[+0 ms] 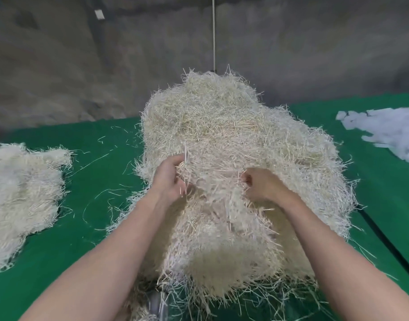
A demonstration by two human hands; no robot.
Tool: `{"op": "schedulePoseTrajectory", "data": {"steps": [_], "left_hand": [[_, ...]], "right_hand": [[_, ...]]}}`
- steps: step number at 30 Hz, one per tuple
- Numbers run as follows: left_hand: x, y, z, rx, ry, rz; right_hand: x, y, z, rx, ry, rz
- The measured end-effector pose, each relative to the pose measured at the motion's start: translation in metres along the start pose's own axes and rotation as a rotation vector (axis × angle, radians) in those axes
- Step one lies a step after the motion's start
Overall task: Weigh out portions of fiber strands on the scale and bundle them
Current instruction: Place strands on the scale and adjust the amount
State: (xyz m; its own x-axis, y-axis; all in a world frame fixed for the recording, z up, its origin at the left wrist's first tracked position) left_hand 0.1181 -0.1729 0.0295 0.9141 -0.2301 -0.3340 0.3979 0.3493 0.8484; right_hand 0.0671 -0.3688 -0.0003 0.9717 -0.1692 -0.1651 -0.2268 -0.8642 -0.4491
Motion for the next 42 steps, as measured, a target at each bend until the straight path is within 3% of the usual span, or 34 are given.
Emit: {"op": "schedulePoseTrajectory", "data": {"steps": [3, 4, 6, 8, 9, 14, 19, 22, 27, 31, 32, 33, 36, 38, 40, 42], "left_hand": [[0.003, 0.004, -0.005, 0.12, 0.032, 0.08], [0.001, 0.005, -0.003, 0.136, 0.029, 0.095], [-0.006, 0.014, 0.004, 0.093, -0.034, 0.128], [-0.013, 0.028, 0.009, -0.061, -0.149, 0.138], [-0.013, 0.036, 0.009, -0.145, -0.188, 0.14], [-0.008, 0.045, -0.016, -0.164, -0.016, 0.139], [-0.007, 0.059, -0.042, -0.133, 0.06, 0.17], [-0.004, 0.06, -0.042, -0.074, 0.07, 0.169], [-0.008, 0.062, -0.026, -0.04, -0.035, 0.242], [-0.021, 0.075, -0.012, -0.249, -0.194, 0.209], [-0.023, 0.08, -0.014, -0.18, -0.2, 0.234], [-0.023, 0.084, -0.017, 0.035, -0.187, 0.279], [-0.021, 0.065, -0.01, 1.193, -0.186, 0.315], [-0.015, 0.031, -0.004, 1.793, -0.257, 0.249], [-0.009, 0.022, 0.0, 2.075, -0.14, 0.388], [0.0, 0.034, -0.004, 2.12, 0.06, 0.554]], "right_hand": [[-0.016, -0.038, -0.047, 0.095, 0.403, -0.193], [-0.021, -0.057, -0.056, 0.178, 0.456, -0.306], [-0.023, -0.096, -0.044, 0.366, 0.208, -0.462], [-0.017, -0.113, -0.007, 0.323, -0.05, -0.437], [-0.009, -0.109, 0.009, 0.254, -0.072, -0.387], [0.03, -0.056, 0.021, 0.008, 0.122, -0.211], [0.019, -0.012, 0.029, -0.074, -0.003, -0.114], [0.005, -0.029, 0.011, -0.031, -0.047, -0.205], [-0.01, -0.108, -0.008, 0.17, 0.065, -0.446], [0.004, -0.123, 0.033, 0.175, -0.052, -0.352], [0.01, -0.115, 0.036, 0.181, -0.055, -0.308], [0.015, -0.105, 0.035, 0.222, -0.032, -0.261], [0.024, -0.088, 0.02, 0.366, 0.091, -0.236], [0.023, -0.086, 0.013, 0.375, 0.145, -0.252], [0.022, -0.078, 0.009, 0.093, 0.172, -0.285], [0.019, -0.059, 0.011, -0.159, 0.159, -0.287]]}}
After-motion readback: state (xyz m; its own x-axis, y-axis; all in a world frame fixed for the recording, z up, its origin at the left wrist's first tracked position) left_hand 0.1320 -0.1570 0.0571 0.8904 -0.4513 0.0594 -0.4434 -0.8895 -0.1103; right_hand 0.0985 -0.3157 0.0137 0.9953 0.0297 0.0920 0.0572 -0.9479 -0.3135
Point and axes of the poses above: each hand's wrist, its own x-axis towards the middle knuckle, its own z-axis out of the palm, y = z × x, the point moved 5 cm from there along x, towards the middle knuckle
